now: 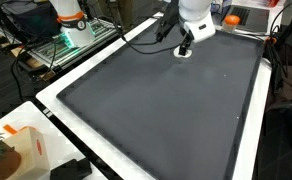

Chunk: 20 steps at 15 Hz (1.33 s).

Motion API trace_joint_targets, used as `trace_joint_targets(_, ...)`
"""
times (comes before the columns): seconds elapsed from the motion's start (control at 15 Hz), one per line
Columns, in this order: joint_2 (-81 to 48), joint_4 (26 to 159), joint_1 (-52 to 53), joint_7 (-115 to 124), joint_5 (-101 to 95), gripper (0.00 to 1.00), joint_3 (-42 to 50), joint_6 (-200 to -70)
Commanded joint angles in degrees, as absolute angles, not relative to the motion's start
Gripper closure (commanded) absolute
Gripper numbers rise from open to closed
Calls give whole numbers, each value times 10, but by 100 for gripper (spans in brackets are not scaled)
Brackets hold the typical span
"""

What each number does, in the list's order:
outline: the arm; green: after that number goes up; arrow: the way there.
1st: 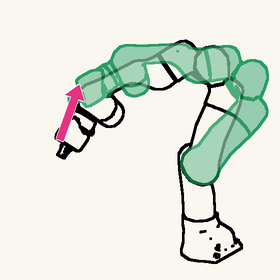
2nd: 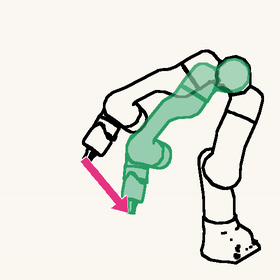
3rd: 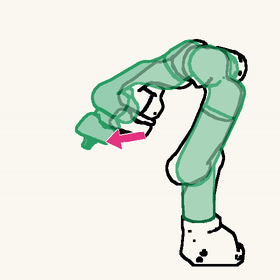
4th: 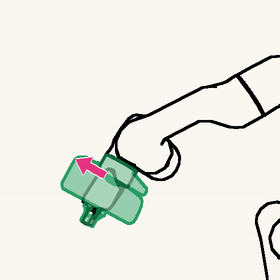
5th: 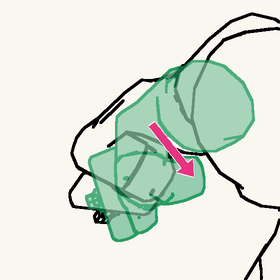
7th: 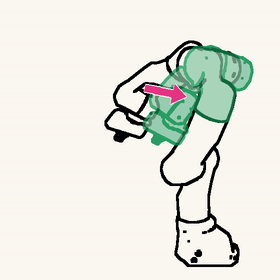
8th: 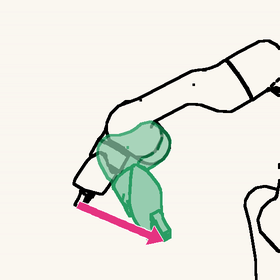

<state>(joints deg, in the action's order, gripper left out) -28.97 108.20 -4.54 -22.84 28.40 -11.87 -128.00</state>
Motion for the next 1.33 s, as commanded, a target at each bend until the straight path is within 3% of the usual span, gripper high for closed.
trace_joint_targets(0.0,-333,1050,-65,-260,314,0,-119,-1279)
trace_joint_targets(0.4,-396,1003,-44,-198,246,0,-73,-1303)
trace_joint_targets(1.27,-282,1061,-10,-143,100,0,-60,-1232)
